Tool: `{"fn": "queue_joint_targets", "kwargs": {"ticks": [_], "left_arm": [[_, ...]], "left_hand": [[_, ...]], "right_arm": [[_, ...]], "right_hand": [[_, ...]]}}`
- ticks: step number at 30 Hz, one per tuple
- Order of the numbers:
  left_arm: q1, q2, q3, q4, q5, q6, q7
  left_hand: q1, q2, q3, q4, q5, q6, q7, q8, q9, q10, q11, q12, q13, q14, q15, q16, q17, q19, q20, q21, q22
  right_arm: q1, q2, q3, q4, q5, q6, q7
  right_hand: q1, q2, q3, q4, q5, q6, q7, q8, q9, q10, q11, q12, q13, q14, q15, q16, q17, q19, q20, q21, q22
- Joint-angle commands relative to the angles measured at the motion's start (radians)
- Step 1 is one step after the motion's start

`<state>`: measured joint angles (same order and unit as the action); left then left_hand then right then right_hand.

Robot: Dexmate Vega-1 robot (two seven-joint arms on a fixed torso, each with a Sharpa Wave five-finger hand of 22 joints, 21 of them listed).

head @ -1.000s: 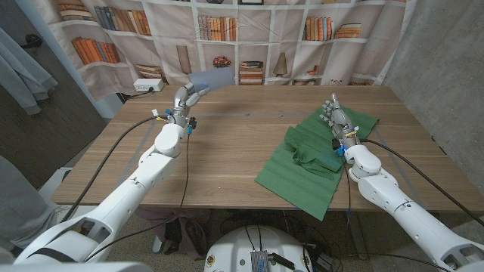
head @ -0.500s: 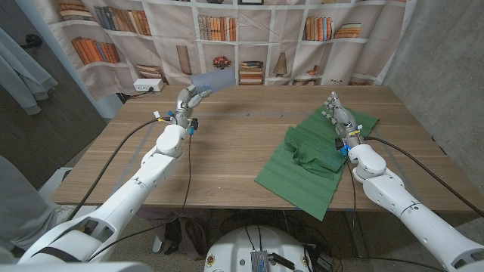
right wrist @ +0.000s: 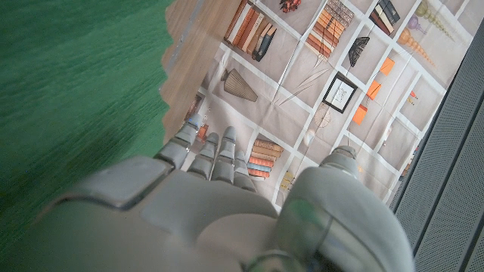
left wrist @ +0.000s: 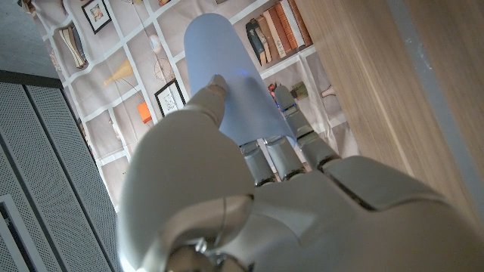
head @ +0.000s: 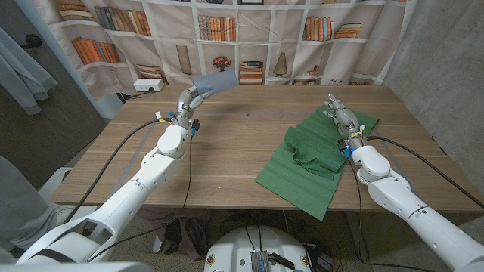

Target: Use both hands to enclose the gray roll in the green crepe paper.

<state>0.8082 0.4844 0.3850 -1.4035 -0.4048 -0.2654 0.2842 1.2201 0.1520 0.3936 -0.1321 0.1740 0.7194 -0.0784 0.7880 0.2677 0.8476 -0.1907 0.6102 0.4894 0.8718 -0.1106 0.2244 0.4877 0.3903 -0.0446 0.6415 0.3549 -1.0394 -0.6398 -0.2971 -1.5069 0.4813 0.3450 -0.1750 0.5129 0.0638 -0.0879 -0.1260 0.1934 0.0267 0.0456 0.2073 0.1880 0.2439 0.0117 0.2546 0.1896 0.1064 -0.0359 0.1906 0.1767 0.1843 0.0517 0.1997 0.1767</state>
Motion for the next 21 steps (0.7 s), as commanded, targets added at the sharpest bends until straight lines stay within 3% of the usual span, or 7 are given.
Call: {"fn": "queue_joint_targets", "kwargs": {"ticks": [1, 3, 5, 6, 12, 17, 21], "left_arm": [[0.000, -0.003, 0.009, -0.002, 0.004, 0.008, -0.001], [-0.005, -0.007, 0.011, 0.005, 0.001, 0.005, -0.006], [-0.010, -0.011, 0.015, 0.011, -0.001, 0.003, -0.014], [-0.013, -0.012, 0.016, 0.014, -0.002, 0.002, -0.017], [-0.037, -0.022, 0.030, 0.045, -0.011, -0.006, -0.054], [-0.056, -0.031, 0.038, 0.072, -0.017, -0.016, -0.078], [-0.067, -0.038, 0.044, 0.089, -0.024, -0.020, -0.095]], "left_hand": [[0.006, 0.010, 0.015, 0.007, 0.003, -0.001, 0.001, 0.006, 0.000, 0.006, -0.002, 0.007, 0.002, 0.008, -0.127, -0.004, 0.004, -0.003, -0.012, 0.009, 0.001], [0.006, 0.010, 0.015, 0.006, 0.003, 0.000, 0.003, 0.006, -0.001, 0.006, -0.002, 0.009, 0.003, 0.008, -0.127, -0.005, 0.005, -0.005, -0.012, 0.011, 0.001], [0.006, 0.010, 0.015, 0.006, 0.003, 0.002, 0.003, 0.006, -0.002, 0.005, -0.002, 0.008, 0.002, 0.008, -0.127, -0.005, 0.005, -0.005, -0.013, 0.012, 0.001], [0.006, 0.009, 0.015, 0.006, 0.003, 0.000, 0.004, 0.006, -0.001, 0.006, -0.002, 0.009, 0.003, 0.008, -0.127, -0.005, 0.006, -0.006, -0.012, 0.013, 0.001], [0.006, 0.008, 0.014, 0.005, 0.003, 0.002, 0.001, 0.008, -0.002, 0.008, -0.002, 0.010, 0.000, 0.010, -0.127, -0.006, 0.009, -0.009, -0.014, 0.021, -0.001], [0.006, 0.009, 0.014, 0.006, 0.003, -0.001, 0.004, 0.008, -0.004, 0.006, -0.002, 0.011, 0.000, 0.010, -0.127, -0.008, 0.011, -0.012, -0.013, 0.028, -0.002], [0.006, 0.009, 0.014, 0.005, 0.003, -0.003, 0.004, 0.009, -0.002, 0.008, -0.002, 0.012, -0.001, 0.010, -0.127, -0.009, 0.012, -0.014, -0.013, 0.033, -0.003]], "right_arm": [[-0.066, -0.044, 0.031, -0.059, -0.037, 0.017, -0.027], [-0.087, -0.055, 0.039, -0.086, -0.055, 0.004, -0.051], [-0.104, -0.066, 0.045, -0.107, -0.068, -0.003, -0.063], [-0.114, -0.071, 0.049, -0.120, -0.076, -0.010, -0.073], [-0.160, -0.070, 0.061, -0.164, -0.155, -0.008, -0.149], [-0.192, -0.079, 0.071, -0.203, -0.204, -0.030, -0.185], [-0.216, -0.102, 0.075, -0.240, -0.254, -0.051, -0.198]], "right_hand": [[0.022, -0.002, 0.002, -0.014, 0.000, 0.029, -0.005, 0.012, 0.004, 0.032, -0.006, 0.012, 0.002, 0.018, -0.019, 0.006, 0.002, 0.018, 0.000, 0.006, 0.002], [0.029, -0.005, 0.004, -0.016, -0.001, 0.015, 0.001, 0.006, 0.004, 0.035, -0.009, 0.011, 0.002, 0.022, -0.015, 0.006, 0.002, 0.024, -0.003, 0.007, 0.002], [0.039, -0.010, 0.006, -0.018, -0.002, -0.063, 0.017, -0.023, 0.006, 0.031, -0.011, 0.006, 0.004, 0.029, -0.016, 0.004, 0.004, 0.026, -0.002, 0.004, 0.003], [0.040, -0.010, 0.007, -0.017, -0.002, -0.077, 0.017, -0.026, 0.006, 0.033, -0.008, 0.006, 0.004, 0.029, -0.016, 0.003, 0.004, 0.027, -0.002, 0.004, 0.003], [0.052, -0.010, 0.012, -0.018, -0.002, -0.065, 0.014, -0.011, 0.009, 0.081, -0.023, 0.025, 0.010, 0.043, -0.033, 0.005, 0.005, 0.038, -0.001, 0.005, 0.004], [0.062, -0.015, 0.015, -0.016, -0.003, -0.006, 0.011, 0.014, 0.012, 0.107, -0.024, 0.036, 0.017, 0.138, -0.065, 0.032, 0.008, 0.077, -0.013, 0.014, 0.005], [0.069, -0.018, 0.016, -0.019, -0.002, 0.015, 0.009, 0.022, 0.013, 0.107, -0.020, 0.035, 0.018, 0.147, -0.061, 0.031, 0.008, 0.084, -0.016, 0.015, 0.006]]}}
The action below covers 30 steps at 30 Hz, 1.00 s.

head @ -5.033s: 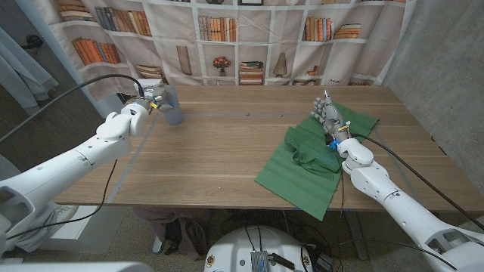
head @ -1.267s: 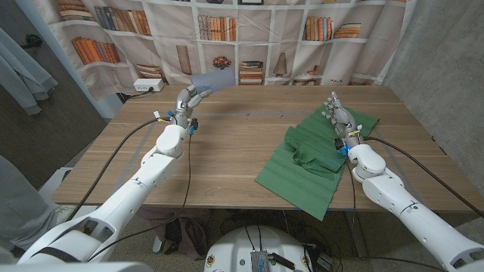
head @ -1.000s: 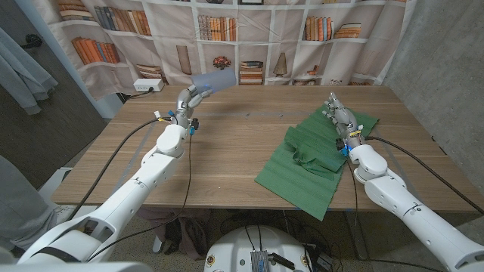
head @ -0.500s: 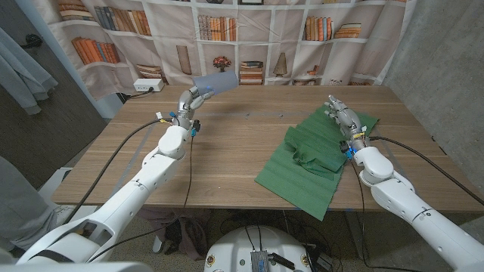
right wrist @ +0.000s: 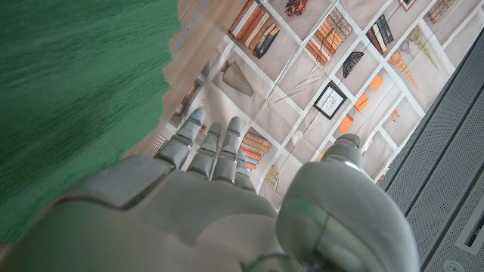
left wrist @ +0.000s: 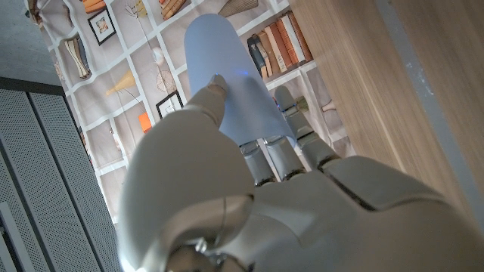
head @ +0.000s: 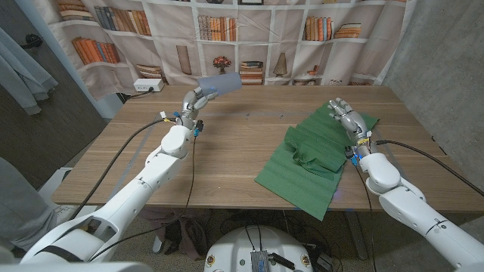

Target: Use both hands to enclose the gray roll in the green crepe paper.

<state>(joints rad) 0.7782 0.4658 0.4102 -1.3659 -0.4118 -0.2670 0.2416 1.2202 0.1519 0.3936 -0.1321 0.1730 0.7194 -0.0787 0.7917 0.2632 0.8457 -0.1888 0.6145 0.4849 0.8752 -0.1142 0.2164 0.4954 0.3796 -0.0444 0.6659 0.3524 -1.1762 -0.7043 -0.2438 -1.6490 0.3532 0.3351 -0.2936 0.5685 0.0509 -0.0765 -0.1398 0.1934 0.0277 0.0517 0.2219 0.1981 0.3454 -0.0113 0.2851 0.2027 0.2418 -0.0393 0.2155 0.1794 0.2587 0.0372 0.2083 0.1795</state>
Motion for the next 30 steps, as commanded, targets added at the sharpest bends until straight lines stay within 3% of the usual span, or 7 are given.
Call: {"fn": "queue_joint_targets", "kwargs": {"ticks": [1, 14, 16, 18, 22, 27, 30], "left_arm": [[-0.039, -0.021, 0.019, 0.055, -0.019, -0.020, -0.055], [-0.072, -0.043, 0.031, 0.117, -0.051, -0.051, -0.126], [-0.080, -0.046, 0.036, 0.129, -0.054, -0.058, -0.142], [-0.090, -0.049, 0.041, 0.142, -0.057, -0.060, -0.160], [-0.107, -0.055, 0.052, 0.164, -0.055, -0.060, -0.178], [-0.128, -0.069, 0.061, 0.194, -0.055, -0.064, -0.192], [-0.140, -0.076, 0.067, 0.212, -0.054, -0.067, -0.202]], "left_hand": [[0.007, 0.009, 0.014, 0.005, 0.004, -0.002, 0.004, 0.005, 0.002, 0.009, -0.004, 0.008, 0.003, 0.007, -0.124, -0.001, 0.005, -0.004, -0.013, 0.009, -0.001], [0.007, 0.009, 0.015, 0.005, 0.005, -0.004, 0.009, 0.009, 0.004, 0.002, -0.004, 0.011, 0.008, -0.001, -0.124, -0.006, 0.009, -0.012, -0.020, 0.022, -0.007], [0.009, 0.008, 0.015, 0.003, 0.004, 0.004, 0.009, 0.011, 0.000, 0.008, -0.003, 0.014, 0.007, 0.004, -0.125, -0.002, 0.012, -0.003, -0.025, 0.030, -0.009], [0.009, 0.007, 0.014, 0.002, 0.004, 0.003, 0.009, 0.010, -0.002, 0.010, -0.003, 0.015, 0.008, 0.007, -0.124, -0.001, 0.014, 0.004, -0.026, 0.036, -0.010], [0.010, 0.007, 0.014, 0.002, 0.004, -0.013, 0.011, 0.008, 0.004, 0.003, -0.004, 0.015, 0.011, 0.005, -0.124, -0.002, 0.016, 0.001, -0.023, 0.039, -0.012], [0.010, 0.010, 0.014, 0.003, 0.004, -0.021, 0.011, 0.013, 0.014, -0.004, -0.003, 0.015, 0.015, -0.001, -0.124, -0.004, 0.019, -0.007, -0.022, 0.043, -0.015], [0.010, 0.010, 0.014, 0.003, 0.004, -0.023, 0.009, 0.014, 0.017, -0.004, -0.003, 0.016, 0.015, -0.002, -0.123, -0.004, 0.020, -0.009, -0.024, 0.045, -0.016]], "right_arm": [[-0.084, -0.036, 0.025, -0.103, -0.119, -0.044, -0.076], [-0.139, -0.053, 0.046, -0.195, -0.200, -0.119, -0.119], [-0.146, -0.057, 0.048, -0.204, -0.208, -0.124, -0.116], [-0.154, -0.076, 0.051, -0.224, -0.218, -0.150, -0.103], [-0.167, -0.096, 0.052, -0.248, -0.235, -0.174, -0.089], [-0.180, -0.089, 0.054, -0.260, -0.252, -0.177, -0.102], [-0.186, -0.084, 0.053, -0.260, -0.265, -0.167, -0.108]], "right_hand": [[0.014, -0.005, 0.005, -0.005, -0.002, 0.016, 0.001, 0.008, 0.003, 0.005, 0.003, 0.004, 0.005, 0.009, -0.057, 0.005, 0.005, 0.010, -0.001, 0.007, 0.003], [0.024, 0.001, 0.011, 0.000, 0.001, 0.090, -0.029, 0.033, 0.009, 0.042, -0.007, 0.021, 0.013, 0.038, -0.064, 0.005, 0.010, 0.040, -0.003, 0.013, 0.006], [0.021, 0.007, 0.013, 0.005, 0.001, 0.098, -0.054, 0.035, 0.012, 0.041, -0.009, 0.023, 0.017, 0.058, -0.066, 0.012, 0.015, 0.059, 0.007, 0.019, 0.008], [0.020, 0.009, 0.014, 0.008, 0.000, 0.104, -0.091, 0.038, 0.017, 0.068, -0.054, 0.037, 0.023, 0.072, -0.076, 0.015, 0.022, 0.067, 0.019, 0.021, 0.012], [0.018, 0.008, 0.013, 0.010, -0.001, 0.110, -0.102, 0.041, 0.021, 0.082, -0.050, 0.046, 0.029, 0.051, -0.064, 0.005, 0.027, 0.045, 0.032, 0.011, 0.013], [0.021, 0.007, 0.014, 0.009, -0.001, 0.130, -0.105, 0.052, 0.030, 0.120, -0.041, 0.069, 0.041, 0.037, -0.061, -0.001, 0.031, 0.030, 0.023, 0.005, 0.014], [0.025, 0.006, 0.015, 0.008, 0.000, 0.156, -0.111, 0.065, 0.036, 0.137, -0.049, 0.083, 0.048, 0.037, -0.061, -0.003, 0.033, 0.029, 0.022, 0.004, 0.014]]}}
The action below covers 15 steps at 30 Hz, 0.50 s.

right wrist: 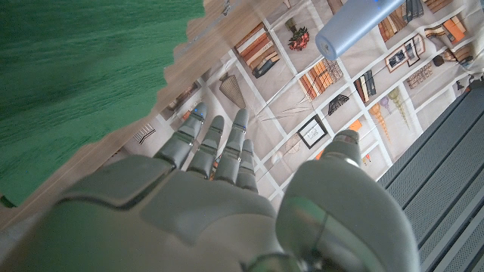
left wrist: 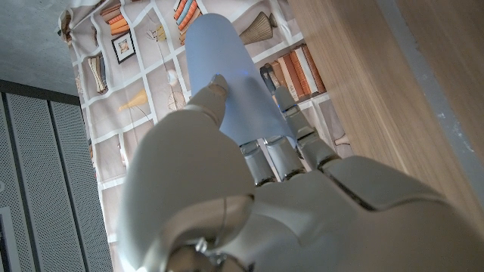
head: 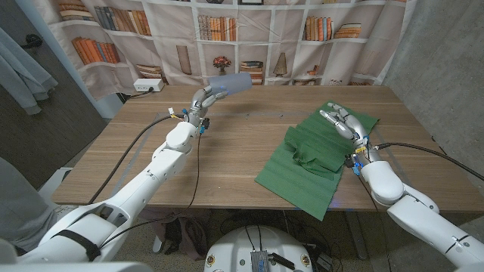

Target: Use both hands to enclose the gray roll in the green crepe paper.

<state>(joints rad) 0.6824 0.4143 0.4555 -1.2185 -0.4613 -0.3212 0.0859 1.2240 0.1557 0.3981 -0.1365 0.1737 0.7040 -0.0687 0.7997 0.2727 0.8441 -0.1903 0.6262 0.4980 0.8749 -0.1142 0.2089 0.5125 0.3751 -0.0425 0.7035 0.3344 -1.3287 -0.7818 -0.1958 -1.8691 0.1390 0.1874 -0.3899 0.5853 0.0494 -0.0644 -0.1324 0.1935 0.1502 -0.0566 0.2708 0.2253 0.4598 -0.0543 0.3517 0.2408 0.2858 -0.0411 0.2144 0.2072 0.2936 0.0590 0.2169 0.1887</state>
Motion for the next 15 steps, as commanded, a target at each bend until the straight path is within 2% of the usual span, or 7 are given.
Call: {"fn": "queue_joint_targets", "kwargs": {"ticks": [1, 2, 4, 6, 11, 15], "left_arm": [[-0.048, -0.027, 0.023, 0.071, -0.004, -0.014, -0.049], [-0.052, -0.029, 0.024, 0.076, -0.004, -0.015, -0.052], [-0.059, -0.033, 0.027, 0.086, -0.004, -0.017, -0.057], [-0.067, -0.037, 0.029, 0.096, -0.004, -0.017, -0.062], [-0.084, -0.045, 0.037, 0.120, -0.002, -0.020, -0.076], [-0.093, -0.052, 0.041, 0.137, -0.003, -0.025, -0.085]], "left_hand": [[0.006, 0.006, 0.010, 0.008, 0.003, -0.009, 0.001, 0.007, 0.010, -0.004, -0.002, 0.004, 0.002, -0.003, -0.123, 0.003, 0.004, -0.007, -0.025, 0.008, 0.000], [0.005, 0.007, 0.010, 0.008, 0.003, -0.009, 0.000, 0.008, 0.010, -0.004, -0.002, 0.004, 0.002, -0.003, -0.123, 0.003, 0.004, -0.007, -0.025, 0.009, 0.000], [0.005, 0.007, 0.009, 0.009, 0.003, -0.008, 0.002, 0.009, 0.011, -0.004, -0.002, 0.004, 0.002, -0.005, -0.123, 0.003, 0.005, -0.008, -0.025, 0.011, -0.001], [0.005, 0.007, 0.009, 0.009, 0.003, -0.006, 0.003, 0.010, 0.011, -0.003, -0.002, 0.005, 0.002, -0.005, -0.122, 0.003, 0.006, -0.009, -0.025, 0.012, -0.002], [0.004, 0.007, 0.009, 0.010, 0.003, -0.012, 0.002, 0.011, 0.013, -0.005, -0.002, 0.007, 0.003, -0.007, -0.122, 0.002, 0.009, -0.015, -0.023, 0.015, -0.005], [0.002, 0.009, 0.010, 0.012, 0.004, -0.014, 0.004, 0.011, 0.014, -0.008, -0.002, 0.007, 0.004, -0.011, -0.122, 0.000, 0.010, -0.019, -0.021, 0.019, -0.008]], "right_arm": [[-0.036, -0.007, 0.006, -0.043, -0.056, -0.022, -0.014], [-0.038, -0.009, 0.006, -0.046, -0.066, -0.024, -0.016], [-0.044, -0.011, 0.007, -0.055, -0.079, -0.032, -0.021], [-0.049, -0.013, 0.009, -0.062, -0.088, -0.036, -0.023], [-0.059, -0.004, 0.009, -0.074, -0.095, -0.041, -0.027], [-0.063, -0.005, 0.003, -0.079, -0.108, -0.044, -0.023]], "right_hand": [[0.012, 0.008, 0.004, -0.001, 0.000, 0.063, -0.027, 0.030, 0.014, 0.032, -0.013, 0.026, 0.016, -0.005, -0.059, -0.002, 0.006, -0.004, 0.001, -0.004, 0.005], [0.012, 0.011, 0.005, 0.000, 0.001, 0.101, -0.044, 0.047, 0.020, 0.043, -0.030, 0.037, 0.023, 0.007, -0.065, 0.002, 0.008, 0.000, 0.000, -0.003, 0.005], [0.016, 0.009, 0.006, -0.001, 0.001, 0.127, -0.053, 0.059, 0.024, 0.058, -0.036, 0.049, 0.030, 0.022, -0.073, 0.006, 0.009, 0.008, -0.004, 0.000, 0.005], [0.020, 0.009, 0.007, -0.002, 0.001, 0.134, -0.052, 0.063, 0.027, 0.067, -0.028, 0.056, 0.033, 0.030, -0.078, 0.008, 0.010, 0.014, -0.006, 0.003, 0.006], [0.023, 0.010, 0.009, -0.003, 0.002, 0.132, -0.028, 0.065, 0.032, 0.076, -0.014, 0.067, 0.041, 0.040, -0.087, 0.011, 0.012, 0.019, -0.011, 0.004, 0.006], [0.027, 0.008, 0.010, -0.005, 0.002, 0.122, -0.012, 0.063, 0.035, 0.080, -0.013, 0.073, 0.045, 0.040, -0.085, 0.009, 0.013, 0.020, -0.011, 0.004, 0.006]]}}
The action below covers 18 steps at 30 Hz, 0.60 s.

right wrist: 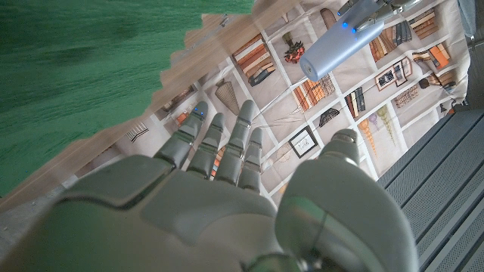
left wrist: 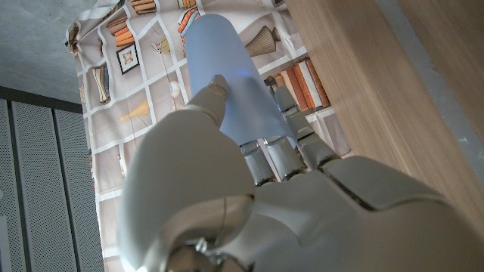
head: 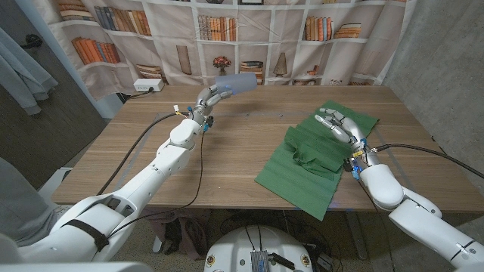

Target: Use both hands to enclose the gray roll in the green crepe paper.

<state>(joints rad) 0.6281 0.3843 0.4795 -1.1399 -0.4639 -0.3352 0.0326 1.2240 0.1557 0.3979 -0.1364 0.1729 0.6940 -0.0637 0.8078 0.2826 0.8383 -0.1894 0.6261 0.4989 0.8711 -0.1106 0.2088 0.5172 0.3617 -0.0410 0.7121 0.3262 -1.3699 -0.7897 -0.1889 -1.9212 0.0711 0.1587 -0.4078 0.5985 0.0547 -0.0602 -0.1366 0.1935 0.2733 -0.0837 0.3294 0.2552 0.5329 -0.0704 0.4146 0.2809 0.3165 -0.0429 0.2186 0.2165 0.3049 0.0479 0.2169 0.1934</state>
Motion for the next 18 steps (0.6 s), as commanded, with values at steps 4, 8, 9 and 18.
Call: {"fn": "queue_joint_targets", "kwargs": {"ticks": [4, 8, 9, 18], "left_arm": [[-0.042, -0.023, 0.018, 0.063, -0.001, -0.011, -0.036], [-0.044, -0.024, 0.018, 0.066, -0.003, -0.011, -0.038], [-0.044, -0.025, 0.019, 0.067, -0.003, -0.011, -0.039], [-0.048, -0.024, 0.021, 0.068, -0.005, -0.008, -0.047]], "left_hand": [[0.002, 0.009, 0.010, 0.012, 0.004, -0.003, -0.001, 0.004, 0.004, -0.004, -0.003, 0.007, 0.004, -0.008, -0.125, 0.000, 0.006, -0.007, -0.023, 0.012, -0.001], [0.002, 0.009, 0.011, 0.012, 0.005, -0.003, -0.004, 0.006, 0.005, -0.006, -0.003, 0.007, 0.002, -0.009, -0.125, 0.000, 0.008, -0.011, -0.023, 0.015, -0.003], [0.002, 0.010, 0.011, 0.013, 0.005, -0.002, -0.003, 0.006, 0.005, -0.005, -0.003, 0.007, 0.002, -0.009, -0.125, 0.000, 0.008, -0.011, -0.023, 0.016, -0.004], [0.001, 0.009, 0.011, 0.013, 0.004, -0.001, -0.002, 0.007, 0.001, -0.003, -0.003, 0.008, -0.002, -0.009, -0.126, 0.001, 0.012, -0.015, -0.023, 0.027, -0.010]], "right_arm": [[-0.030, -0.002, -0.005, -0.041, -0.058, -0.031, -0.006], [-0.038, -0.014, -0.008, -0.059, -0.085, -0.050, -0.004], [-0.039, -0.018, -0.009, -0.064, -0.091, -0.056, 0.000], [-0.051, -0.049, -0.007, -0.109, -0.135, -0.132, 0.011]], "right_hand": [[0.020, 0.003, 0.007, -0.002, 0.003, -0.008, 0.025, 0.002, 0.008, 0.006, 0.007, 0.014, 0.009, 0.010, -0.083, 0.004, 0.004, 0.009, -0.002, 0.004, 0.002], [0.041, 0.000, 0.013, -0.012, 0.004, -0.039, 0.058, -0.007, 0.014, 0.000, 0.004, 0.020, 0.017, 0.015, -0.083, 0.001, 0.003, 0.015, -0.009, 0.005, 0.001], [0.046, 0.000, 0.015, -0.014, 0.005, -0.042, 0.063, -0.009, 0.015, -0.001, 0.005, 0.021, 0.018, 0.015, -0.084, 0.001, 0.003, 0.016, -0.010, 0.005, 0.001], [0.083, -0.011, 0.022, -0.028, 0.009, -0.051, 0.076, -0.009, 0.022, -0.011, 0.001, 0.024, 0.026, 0.016, -0.083, -0.003, -0.001, 0.017, -0.016, 0.004, 0.001]]}}
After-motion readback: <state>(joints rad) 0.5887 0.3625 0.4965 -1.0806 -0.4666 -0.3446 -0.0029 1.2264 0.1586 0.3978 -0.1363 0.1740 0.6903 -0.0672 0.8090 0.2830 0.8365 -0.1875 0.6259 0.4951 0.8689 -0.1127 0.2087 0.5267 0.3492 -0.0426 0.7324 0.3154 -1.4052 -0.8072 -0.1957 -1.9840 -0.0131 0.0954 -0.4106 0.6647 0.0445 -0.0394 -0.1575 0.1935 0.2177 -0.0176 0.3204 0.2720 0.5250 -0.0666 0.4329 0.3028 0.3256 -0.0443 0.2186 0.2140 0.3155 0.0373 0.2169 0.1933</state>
